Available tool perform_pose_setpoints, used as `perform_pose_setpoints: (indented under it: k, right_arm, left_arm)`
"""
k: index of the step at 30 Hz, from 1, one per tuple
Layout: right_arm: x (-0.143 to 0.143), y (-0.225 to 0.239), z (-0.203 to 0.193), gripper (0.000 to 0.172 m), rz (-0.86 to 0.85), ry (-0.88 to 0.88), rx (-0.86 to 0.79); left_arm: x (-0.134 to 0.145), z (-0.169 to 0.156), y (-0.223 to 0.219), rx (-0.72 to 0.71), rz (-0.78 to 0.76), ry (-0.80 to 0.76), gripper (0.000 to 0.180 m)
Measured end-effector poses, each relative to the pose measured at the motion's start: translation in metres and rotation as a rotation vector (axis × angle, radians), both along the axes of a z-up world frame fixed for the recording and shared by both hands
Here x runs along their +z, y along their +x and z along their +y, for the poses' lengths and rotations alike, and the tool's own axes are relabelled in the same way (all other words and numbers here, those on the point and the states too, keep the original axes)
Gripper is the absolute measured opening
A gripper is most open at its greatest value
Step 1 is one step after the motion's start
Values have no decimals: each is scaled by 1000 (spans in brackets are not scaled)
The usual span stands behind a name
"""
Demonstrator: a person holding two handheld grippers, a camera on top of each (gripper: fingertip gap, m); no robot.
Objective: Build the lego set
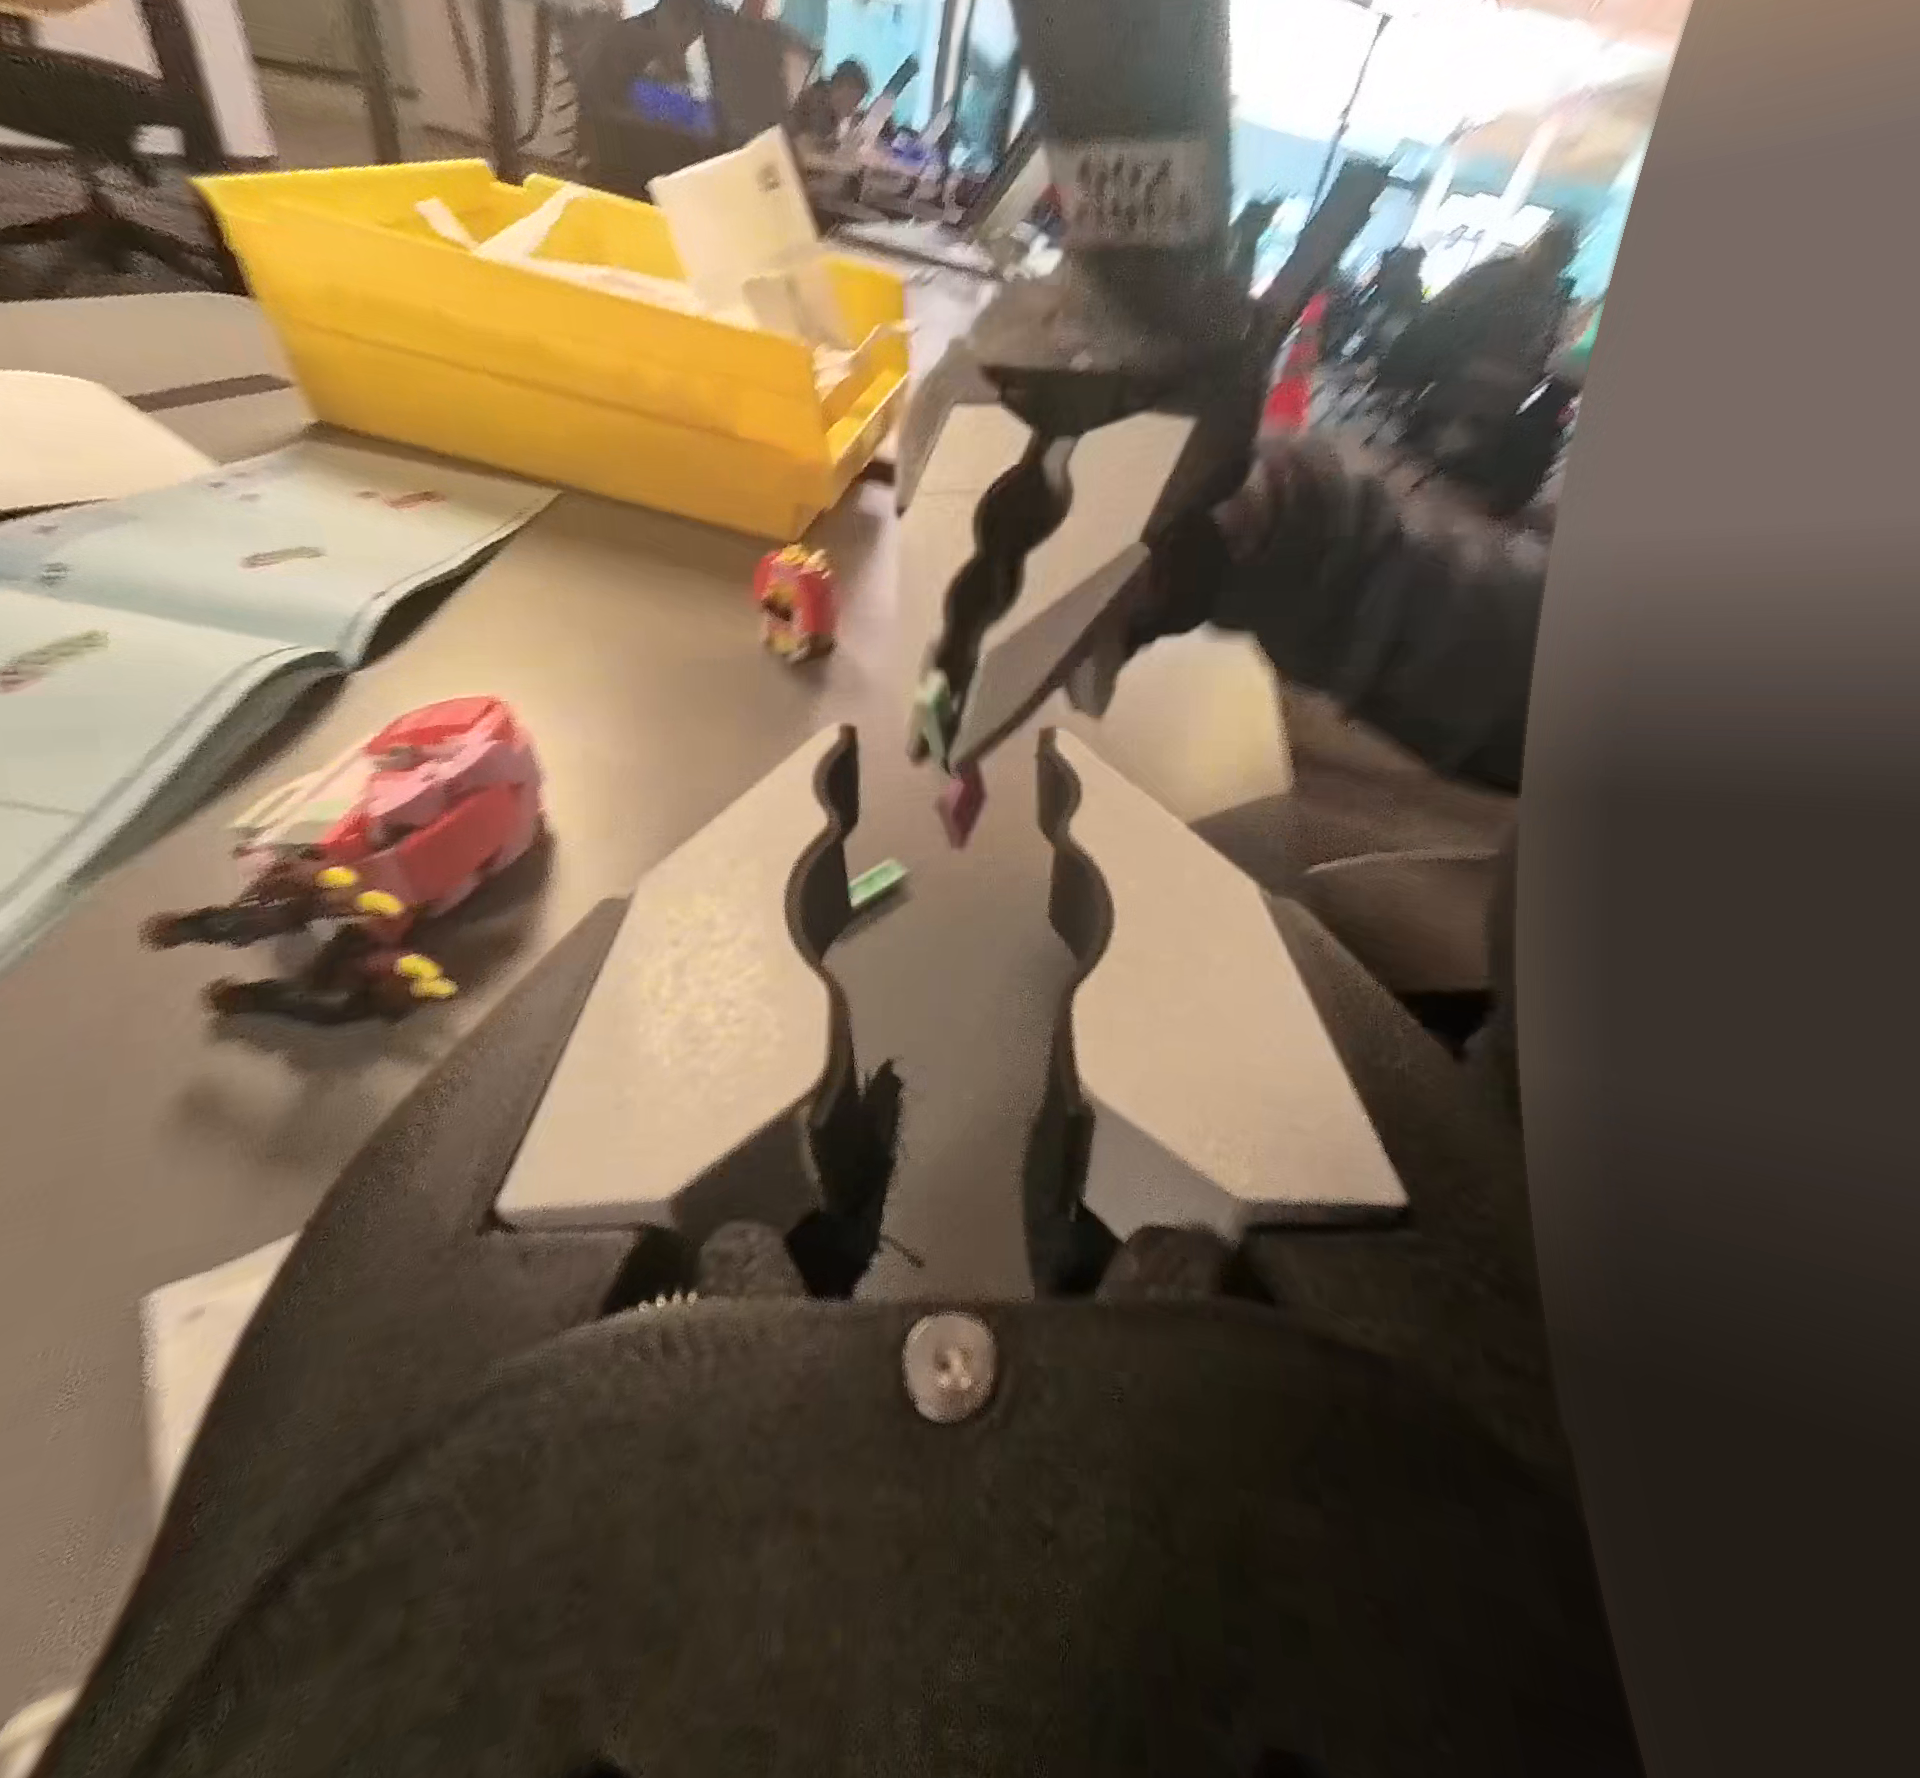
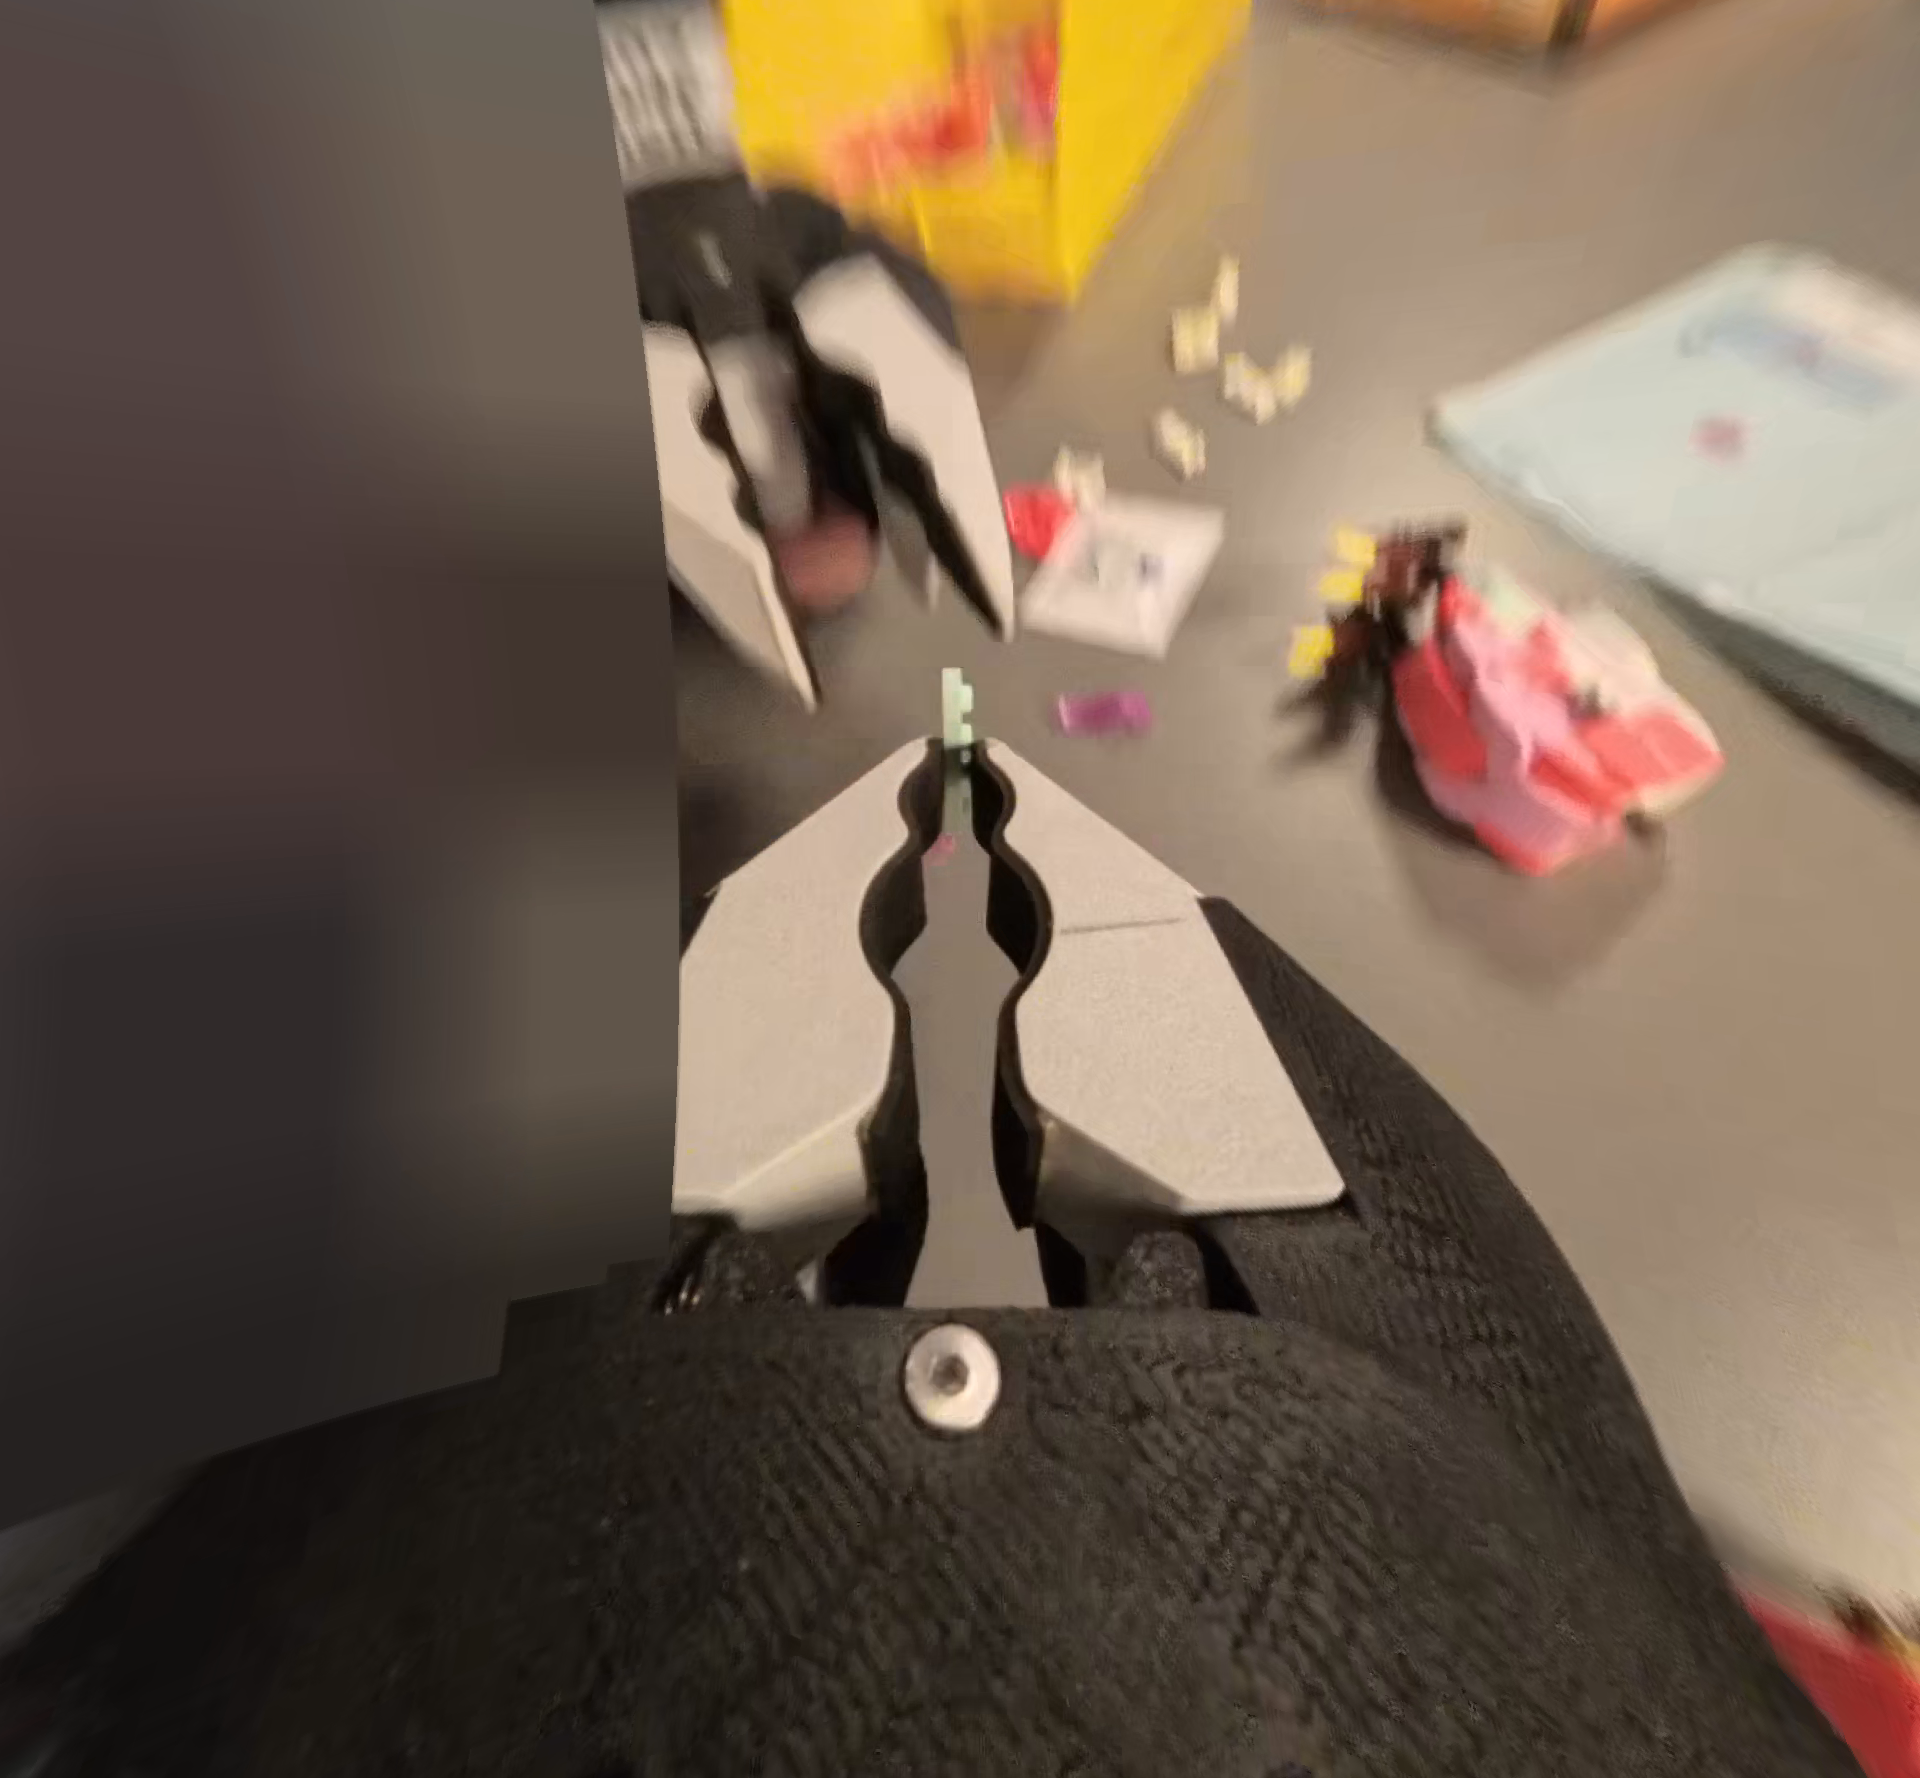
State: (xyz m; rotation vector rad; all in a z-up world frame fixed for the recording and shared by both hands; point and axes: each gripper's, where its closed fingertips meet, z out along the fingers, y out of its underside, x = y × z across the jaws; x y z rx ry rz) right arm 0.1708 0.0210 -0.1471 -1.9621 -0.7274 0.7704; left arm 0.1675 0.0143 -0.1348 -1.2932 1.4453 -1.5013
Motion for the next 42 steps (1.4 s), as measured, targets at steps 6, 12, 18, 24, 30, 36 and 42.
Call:
perform_pose_setpoints:
  k: [6,12,18,24,30,36,42]
  right_arm:
    - [-54,8,-27,3,-517,-276,131]
    - [-72,-9,-22,3,-600,-249,194]
    - [-76,-6,-19,19,-580,-253,108]
    - [-64,43,-10,21,-467,-221,-180]
    - [-81,46,-7,24,-475,-196,-170]
    - [-82,41,-3,5,-505,-154,-134]
    - [-59,17,-4,5,-276,-139,-42]
  left_arm:
    - [-36,-9,-4,-38,232,181,31]
    - [-72,-22,-3,-110,410,294,22]
    - [-85,-23,-6,-135,485,301,3]
    - [-86,-16,-11,-148,495,353,2]
    - [-88,-13,-13,-171,509,342,7]
    - [-89,-13,-15,-173,510,346,24]
    - [-58,-2,3,-81,366,332,38]
